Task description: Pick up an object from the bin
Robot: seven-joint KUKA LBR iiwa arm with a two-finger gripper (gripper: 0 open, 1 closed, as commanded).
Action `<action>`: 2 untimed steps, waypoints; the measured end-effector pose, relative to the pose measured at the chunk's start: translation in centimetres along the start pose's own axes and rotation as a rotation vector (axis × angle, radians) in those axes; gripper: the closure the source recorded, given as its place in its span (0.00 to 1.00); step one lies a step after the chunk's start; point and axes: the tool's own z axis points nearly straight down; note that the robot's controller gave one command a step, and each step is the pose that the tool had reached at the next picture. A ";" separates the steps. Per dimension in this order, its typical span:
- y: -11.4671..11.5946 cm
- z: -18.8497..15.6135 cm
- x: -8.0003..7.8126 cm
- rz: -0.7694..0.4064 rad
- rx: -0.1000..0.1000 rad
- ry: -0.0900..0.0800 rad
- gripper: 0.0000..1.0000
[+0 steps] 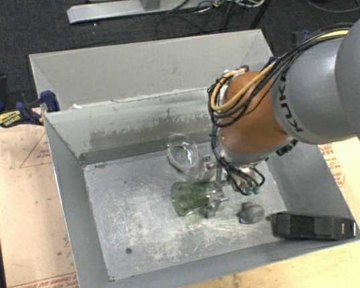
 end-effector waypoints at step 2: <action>0.0 -11.8 0.9 0.038 -0.001 0.011 1.00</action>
Offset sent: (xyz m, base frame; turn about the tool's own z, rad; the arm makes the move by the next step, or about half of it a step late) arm 0.0000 0.0000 0.0000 0.0000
